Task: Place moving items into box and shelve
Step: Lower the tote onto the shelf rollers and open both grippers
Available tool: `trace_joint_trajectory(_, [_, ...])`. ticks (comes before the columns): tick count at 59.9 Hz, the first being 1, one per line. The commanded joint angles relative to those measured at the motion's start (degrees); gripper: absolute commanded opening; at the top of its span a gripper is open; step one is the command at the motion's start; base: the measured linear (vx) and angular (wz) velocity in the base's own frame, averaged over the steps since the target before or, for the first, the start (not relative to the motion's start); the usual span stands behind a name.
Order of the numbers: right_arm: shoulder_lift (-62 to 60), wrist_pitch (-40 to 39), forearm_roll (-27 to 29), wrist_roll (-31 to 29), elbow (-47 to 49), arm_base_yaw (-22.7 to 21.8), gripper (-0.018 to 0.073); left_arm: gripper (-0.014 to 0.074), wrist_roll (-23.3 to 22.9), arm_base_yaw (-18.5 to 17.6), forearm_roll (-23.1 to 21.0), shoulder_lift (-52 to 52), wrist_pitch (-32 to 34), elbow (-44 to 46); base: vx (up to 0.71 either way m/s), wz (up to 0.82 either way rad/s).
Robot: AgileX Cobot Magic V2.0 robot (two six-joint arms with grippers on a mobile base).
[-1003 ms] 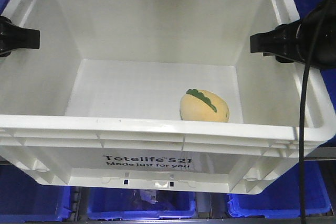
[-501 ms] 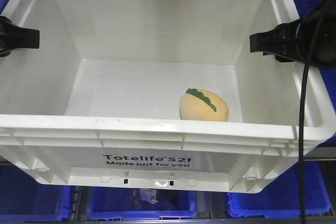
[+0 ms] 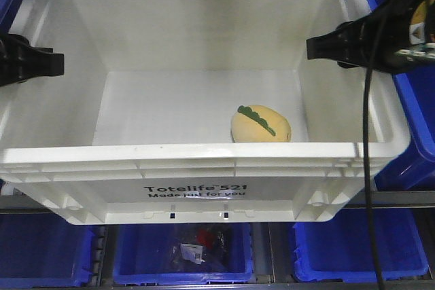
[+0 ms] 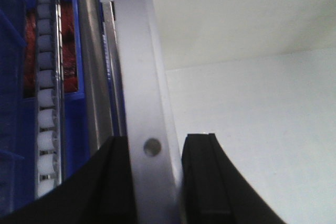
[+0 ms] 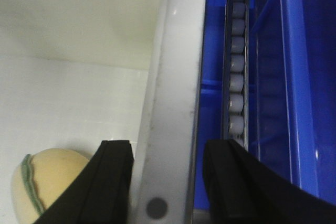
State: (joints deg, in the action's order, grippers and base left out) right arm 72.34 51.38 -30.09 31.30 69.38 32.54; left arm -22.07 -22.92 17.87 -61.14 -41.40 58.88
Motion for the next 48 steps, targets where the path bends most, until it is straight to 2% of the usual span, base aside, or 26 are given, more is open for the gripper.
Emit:
trace_joint_trajectory(1, [1.8, -10.0, -7.7, 4.4, 2.3, -0.5, 0.0152, 0.0148, -4.3, -0.2, 7.6, 0.9, 17.8, 0.0, 0.0, 0.0])
trace_joint_trajectory(5, [3.9, -11.9, -11.9, 8.7, 2.3, -0.5, 0.0153, 0.0151, -11.5, 1.3, 12.9, -1.3, 19.5, 0.2, 0.0, 0.0])
trace_joint_trajectory(10, [6.8, -13.8, -16.7, 13.4, 2.5, -0.5, 0.016, 0.0154, -16.1, 3.1, 18.6, -5.1, 19.7, 1.4, 0.0, 0.0])
trace_joint_trajectory(14, [8.8, -15.0, -19.1, 15.7, 2.5, -0.5, 0.017, 0.0158, -16.7, 4.1, 21.1, -8.4, 19.8, 2.9, 0.0, 0.0])
trace_joint_trajectory(22, [12.9, -16.0, -22.7, 20.8, 2.5, -0.5, 0.0218, 0.0169, -16.4, 4.7, 21.4, -13.9, 20.2, 5.2, 0.0, 0.0])
trace_joint_trajectory(30, [15.3, -17.5, -26.0, 23.1, 2.5, -0.5, 0.0333, 0.0202, -16.3, 4.7, 21.3, -17.6, 21.9, 5.2, 0.0, 0.0])
trace_joint_trajectory(34, [15.7, -18.2, -26.1, 23.1, 2.5, -0.5, 0.0418, 0.026, -16.3, 4.7, 20.7, -18.5, 22.1, 5.2, 0.0, 0.0])
trace_joint_trajectory(42, [15.5, -17.6, -26.4, 23.1, 2.5, -0.5, 0.0584, 0.045, -16.3, 4.7, 20.8, -17.7, 21.7, 5.2, 0.0, 0.0])
trace_joint_trajectory(48, [14.3, -16.4, -26.3, 23.1, 2.5, -0.5, 0.066, 0.0588, -16.2, 4.7, 20.8, -15.8, 20.1, 5.2, 0.0, 0.0])
